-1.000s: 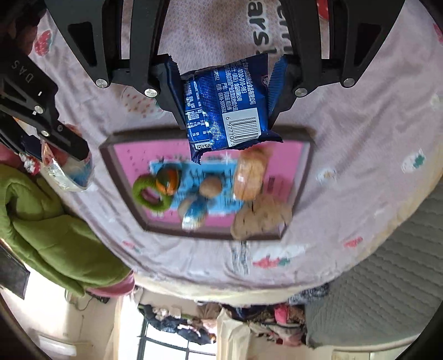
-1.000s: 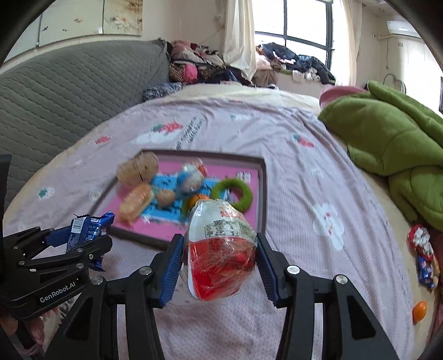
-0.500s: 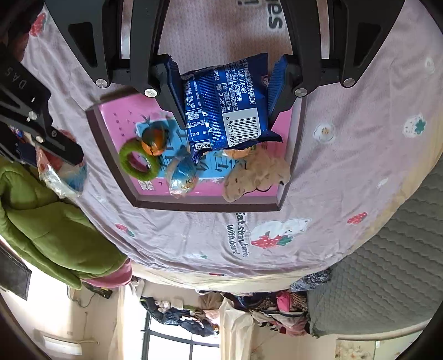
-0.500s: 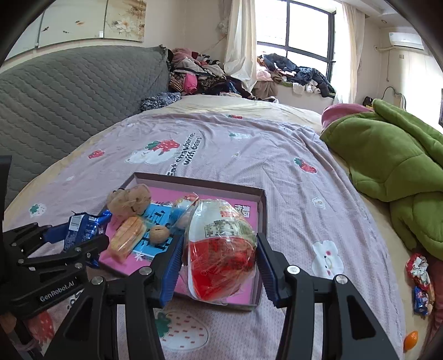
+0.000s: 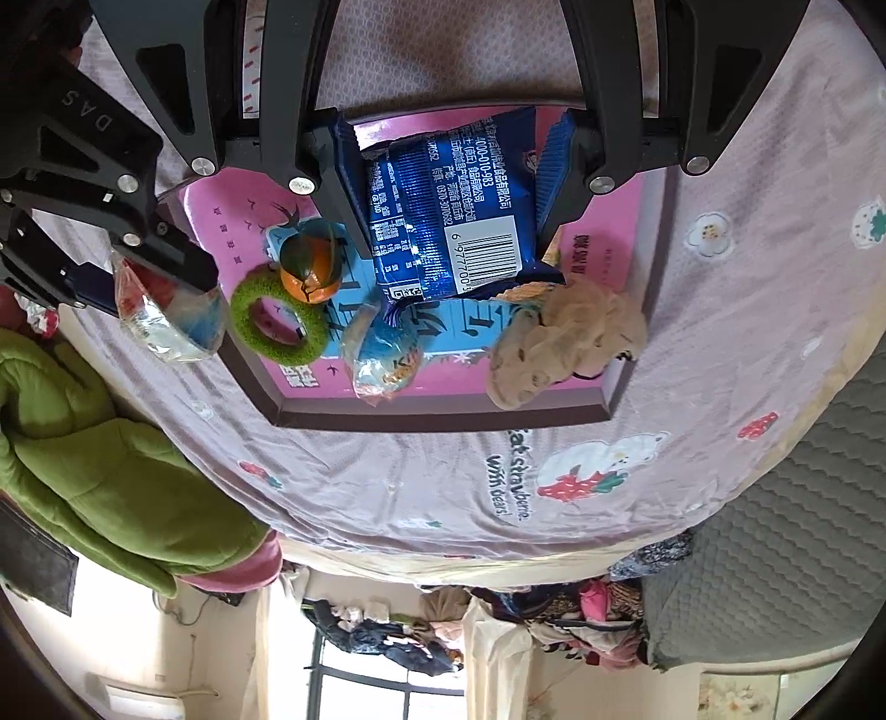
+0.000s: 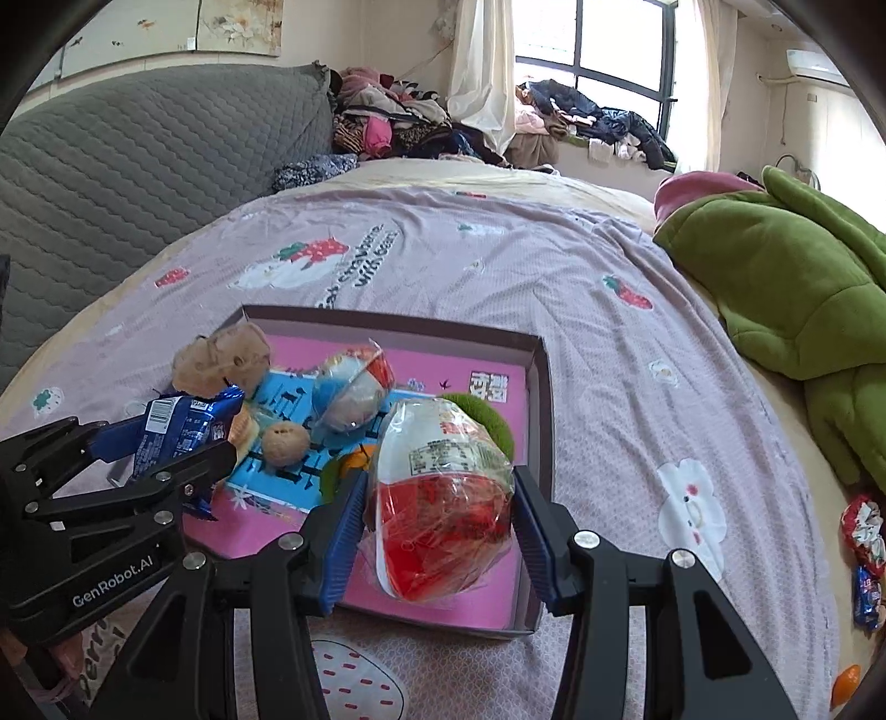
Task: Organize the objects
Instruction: 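Lift the snack packet and red-filled egg and carry both into the pink tray, then open the left gripper to drop the packet while the right releases the red-filled egg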
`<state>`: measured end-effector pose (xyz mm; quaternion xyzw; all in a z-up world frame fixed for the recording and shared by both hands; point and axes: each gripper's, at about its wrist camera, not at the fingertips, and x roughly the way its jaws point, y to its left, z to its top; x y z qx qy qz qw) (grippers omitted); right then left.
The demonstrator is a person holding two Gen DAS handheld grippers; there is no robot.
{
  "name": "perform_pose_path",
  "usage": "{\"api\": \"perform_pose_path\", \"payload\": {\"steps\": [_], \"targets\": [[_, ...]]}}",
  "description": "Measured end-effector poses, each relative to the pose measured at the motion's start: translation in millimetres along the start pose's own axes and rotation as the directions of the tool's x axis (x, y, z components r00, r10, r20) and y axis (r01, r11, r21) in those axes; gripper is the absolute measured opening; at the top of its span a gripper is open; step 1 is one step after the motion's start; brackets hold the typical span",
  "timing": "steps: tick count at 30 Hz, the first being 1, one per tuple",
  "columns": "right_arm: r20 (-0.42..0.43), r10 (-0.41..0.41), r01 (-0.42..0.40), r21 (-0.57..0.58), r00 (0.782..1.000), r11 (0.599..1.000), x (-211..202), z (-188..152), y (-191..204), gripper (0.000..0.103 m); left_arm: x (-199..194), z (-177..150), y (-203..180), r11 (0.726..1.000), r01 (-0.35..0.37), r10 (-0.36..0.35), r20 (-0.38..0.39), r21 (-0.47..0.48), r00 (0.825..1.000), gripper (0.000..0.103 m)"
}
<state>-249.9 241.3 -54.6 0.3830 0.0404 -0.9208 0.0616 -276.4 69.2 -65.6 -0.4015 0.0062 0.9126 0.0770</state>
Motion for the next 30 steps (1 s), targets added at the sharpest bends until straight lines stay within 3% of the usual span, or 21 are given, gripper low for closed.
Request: {"api": "perform_pose_path", "payload": {"steps": [11,25,30], "targets": [[-0.017,0.016,-0.016,-0.010,1.000,1.000,20,-8,5,0.051,20,-10,3,0.999,0.032,-0.032,-0.001,-0.025,0.999,0.054],[-0.060,-0.015,0.013,-0.023,0.998,1.000,47,-19,9,0.051,27,-17,9,1.000,0.011,-0.011,0.045,0.001,0.999,0.055],[-0.064,-0.023,0.022,-0.020,0.998,1.000,51,-20,8,0.051,28,-17,13,1.000,0.019,-0.019,0.058,-0.003,0.998,0.064]]}}
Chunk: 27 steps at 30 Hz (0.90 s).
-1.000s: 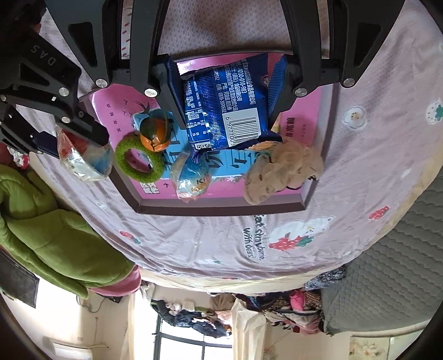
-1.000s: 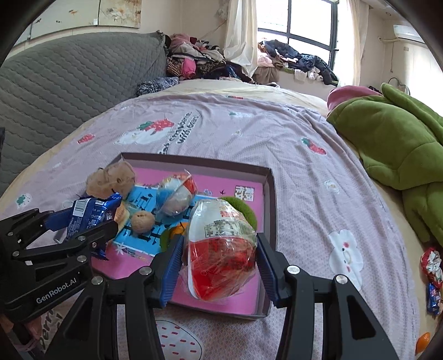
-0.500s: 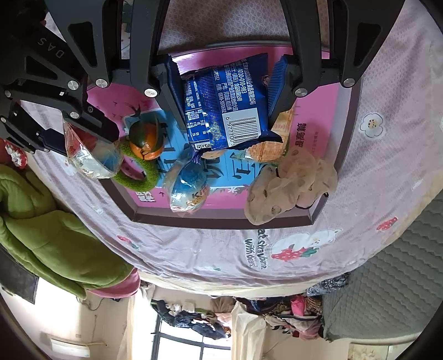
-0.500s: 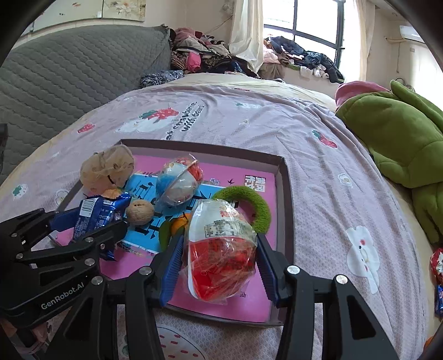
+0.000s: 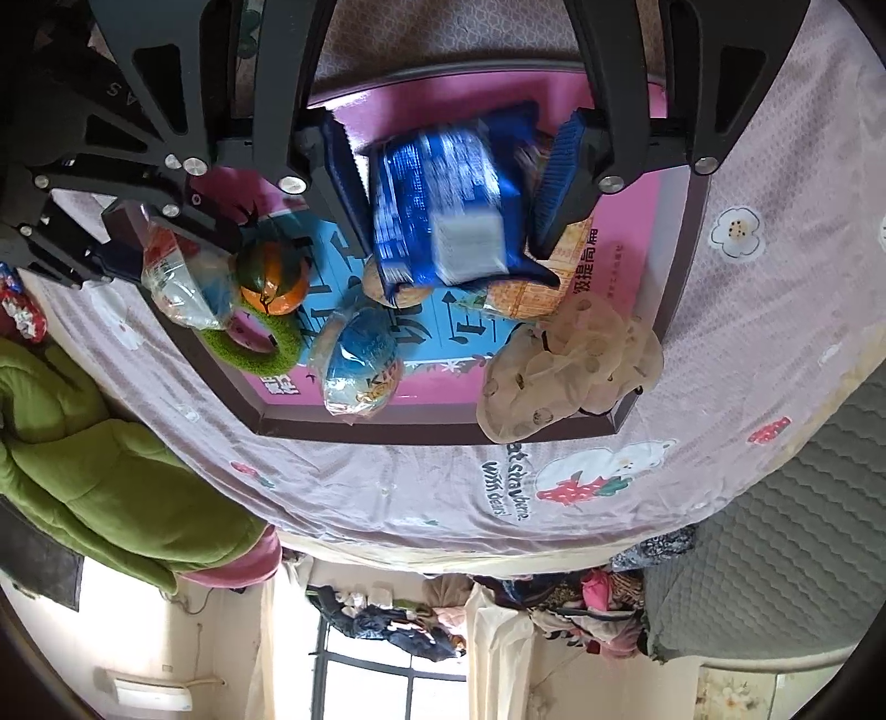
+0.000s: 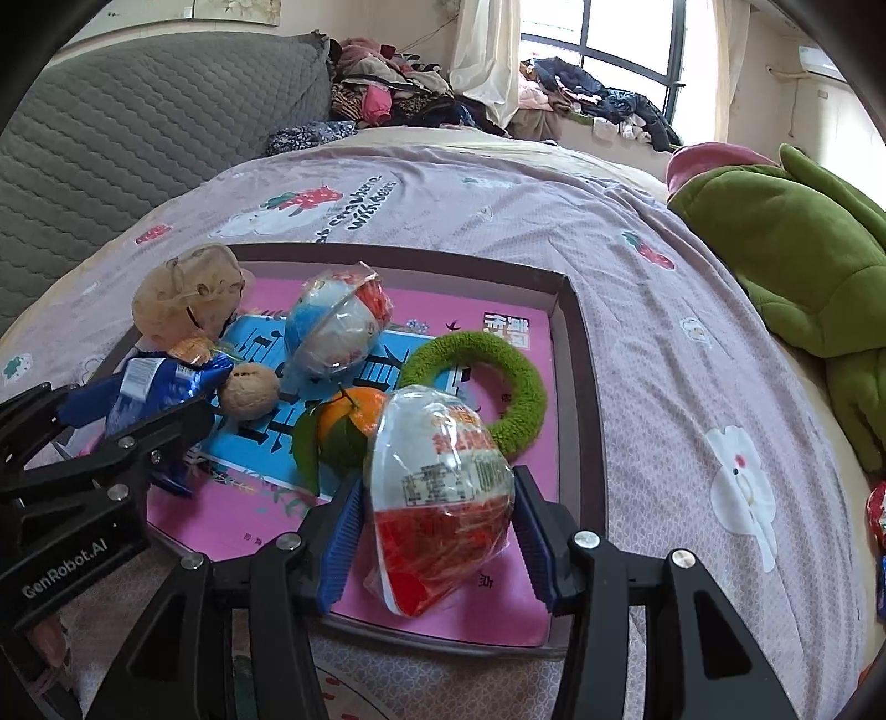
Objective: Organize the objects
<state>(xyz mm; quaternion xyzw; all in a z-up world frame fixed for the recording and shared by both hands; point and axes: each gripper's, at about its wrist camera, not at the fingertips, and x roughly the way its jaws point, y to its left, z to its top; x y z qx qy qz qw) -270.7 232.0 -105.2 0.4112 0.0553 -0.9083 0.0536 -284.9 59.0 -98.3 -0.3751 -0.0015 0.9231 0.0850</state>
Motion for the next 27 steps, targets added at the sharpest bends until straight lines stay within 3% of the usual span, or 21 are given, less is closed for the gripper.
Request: {"api": "perform_pose_path", "payload": {"steps": [8,15,27], "targets": [[0.008,-0.021,0.021,-0.006,1.000,1.000,-3,-1,1,0.052,-3,1,7,1.000,0.006,-0.006,0.005,-0.027,1.000,0.072],[0.023,-0.020,0.020,-0.001,1.000,1.000,-13,0,-1,0.053,-15,-2,9,0.999,0.000,0.001,0.018,-0.038,1.000,0.073],[0.084,0.013,-0.015,0.033,0.996,0.999,-58,6,-3,0.056,-62,3,6,0.999,-0.015,0.018,0.068,-0.046,0.997,0.076]]}}
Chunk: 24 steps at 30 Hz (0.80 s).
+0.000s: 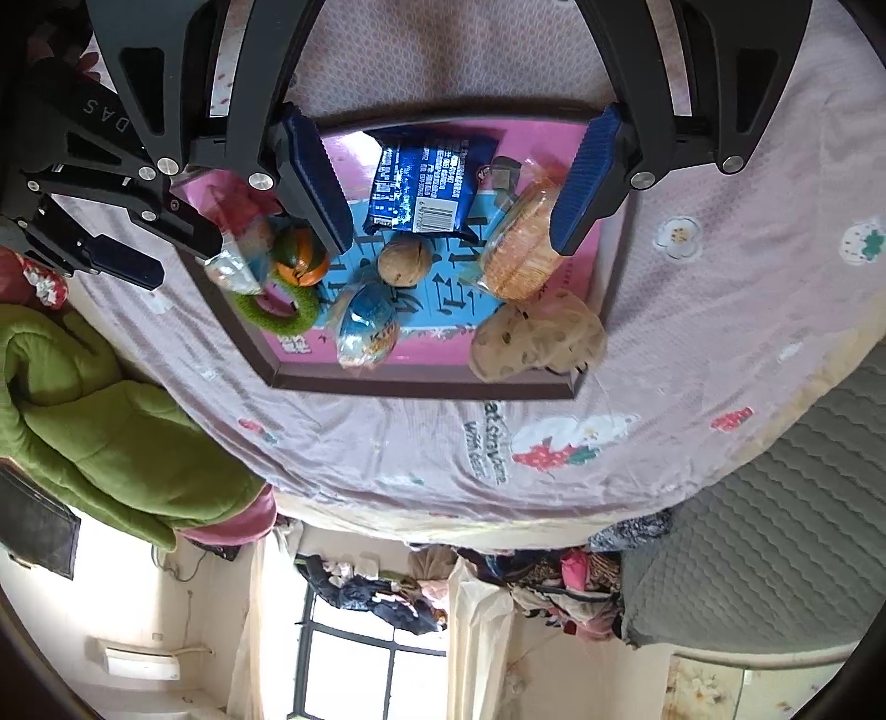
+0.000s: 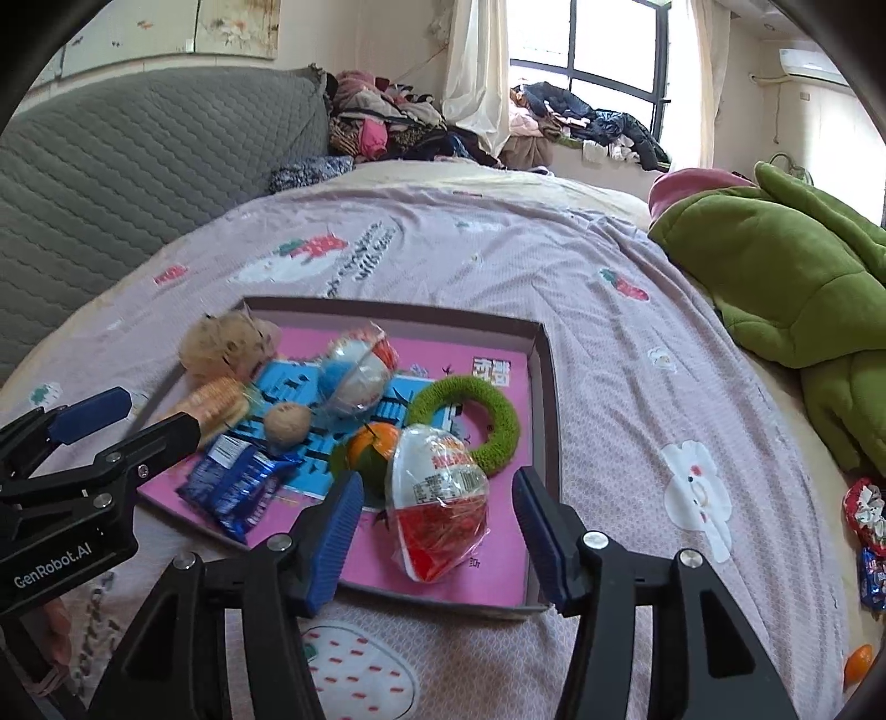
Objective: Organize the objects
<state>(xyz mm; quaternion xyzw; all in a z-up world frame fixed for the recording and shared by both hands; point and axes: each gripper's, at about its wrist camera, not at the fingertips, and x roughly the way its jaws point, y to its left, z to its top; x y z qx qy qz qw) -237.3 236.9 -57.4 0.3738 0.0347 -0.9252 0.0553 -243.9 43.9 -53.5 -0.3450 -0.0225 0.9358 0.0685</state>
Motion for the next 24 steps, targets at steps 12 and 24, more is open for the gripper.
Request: {"api": "perform_pose_path", "payload": {"steps": [12,24], "targets": [[0.081,0.007,-0.008,0.011,0.997,1.000,-64,14,11,0.059,-68,13,0,0.999,-0.052,0.052,0.070,-0.001,0.996,0.077],[0.156,0.006,-0.008,0.014,0.988,1.000,-133,23,20,0.065,-135,21,3,0.996,-0.087,0.088,0.115,-0.014,0.989,0.077]]}}
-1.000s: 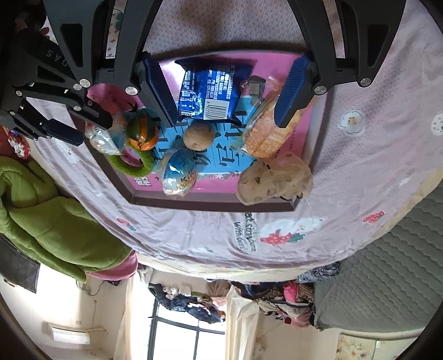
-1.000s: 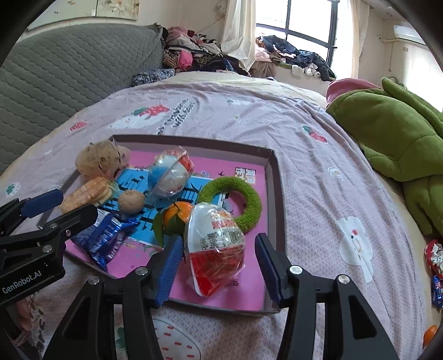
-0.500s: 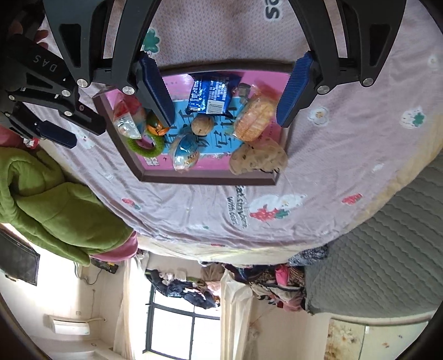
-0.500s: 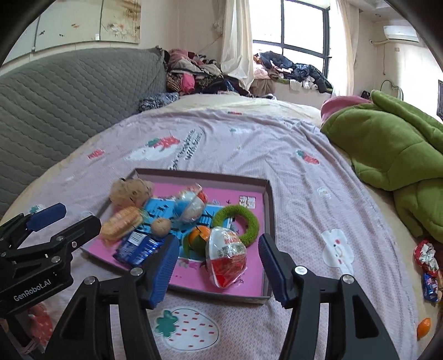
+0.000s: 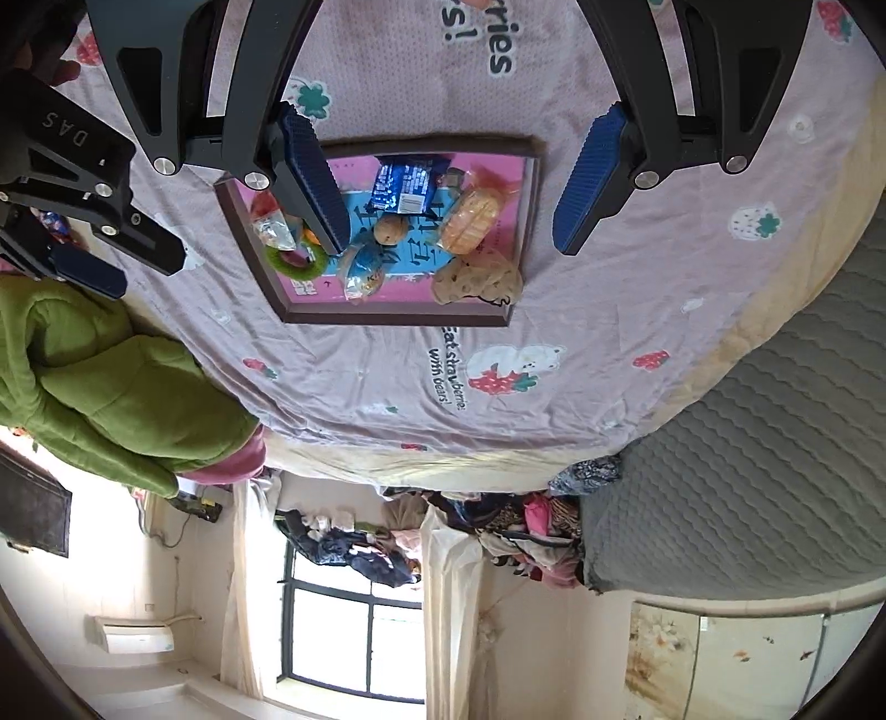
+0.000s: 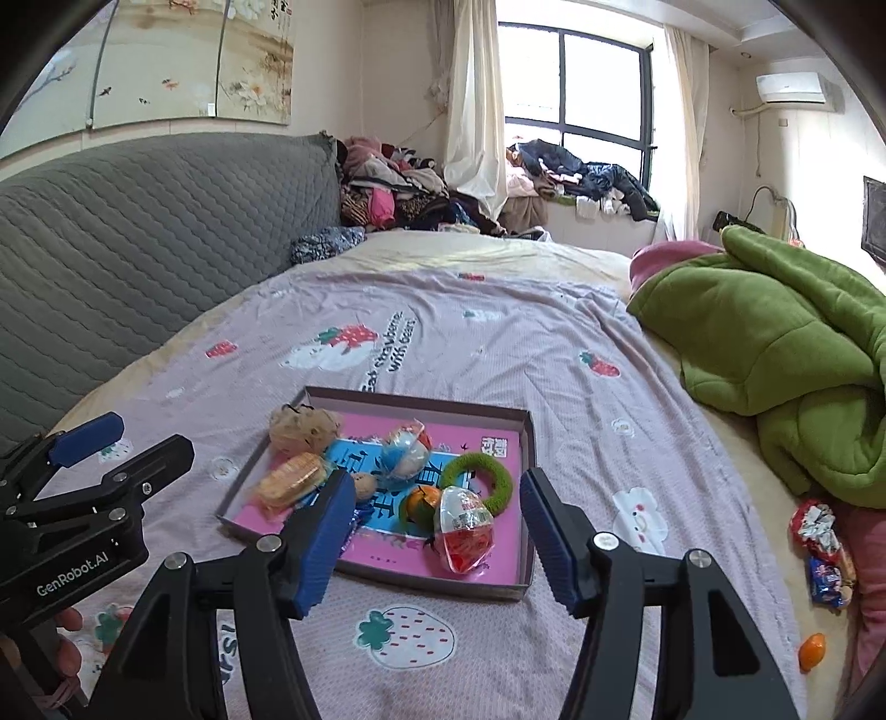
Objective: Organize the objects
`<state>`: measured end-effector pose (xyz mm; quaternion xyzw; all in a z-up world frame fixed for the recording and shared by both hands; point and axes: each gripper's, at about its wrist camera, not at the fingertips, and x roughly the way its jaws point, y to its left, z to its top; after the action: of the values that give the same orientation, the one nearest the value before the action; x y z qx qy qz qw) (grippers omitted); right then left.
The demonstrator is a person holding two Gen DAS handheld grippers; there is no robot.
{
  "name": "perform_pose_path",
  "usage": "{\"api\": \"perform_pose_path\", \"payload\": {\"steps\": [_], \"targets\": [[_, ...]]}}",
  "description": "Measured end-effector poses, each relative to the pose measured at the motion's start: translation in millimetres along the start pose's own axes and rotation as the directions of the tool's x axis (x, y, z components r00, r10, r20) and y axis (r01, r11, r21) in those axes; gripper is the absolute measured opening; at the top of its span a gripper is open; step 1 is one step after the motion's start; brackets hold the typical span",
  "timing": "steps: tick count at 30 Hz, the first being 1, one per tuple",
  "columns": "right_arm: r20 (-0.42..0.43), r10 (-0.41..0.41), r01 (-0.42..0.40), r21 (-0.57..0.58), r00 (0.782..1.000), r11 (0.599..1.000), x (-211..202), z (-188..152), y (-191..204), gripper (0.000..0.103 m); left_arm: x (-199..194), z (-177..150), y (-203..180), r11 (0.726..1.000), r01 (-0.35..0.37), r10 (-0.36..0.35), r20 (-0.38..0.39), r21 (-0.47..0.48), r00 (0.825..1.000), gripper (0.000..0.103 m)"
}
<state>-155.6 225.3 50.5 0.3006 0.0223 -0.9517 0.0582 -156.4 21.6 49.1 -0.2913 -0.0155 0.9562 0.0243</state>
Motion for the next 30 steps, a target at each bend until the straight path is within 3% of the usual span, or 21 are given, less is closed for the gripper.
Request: {"api": "perform_pose_path", "payload": {"steps": [17,30], "targets": [[0.065,-0.009,0.009,0.000,0.998,1.000,-74,1,9,0.067,-70,-5,8,1.000,-0.007,0.007,0.019,-0.002,1.000,0.077],[0.033,-0.021,0.020,0.007,0.999,1.000,-84,-25,8,0.067,-66,-30,4,0.999,-0.040,0.041,-0.029,0.024,0.999,0.077]]}}
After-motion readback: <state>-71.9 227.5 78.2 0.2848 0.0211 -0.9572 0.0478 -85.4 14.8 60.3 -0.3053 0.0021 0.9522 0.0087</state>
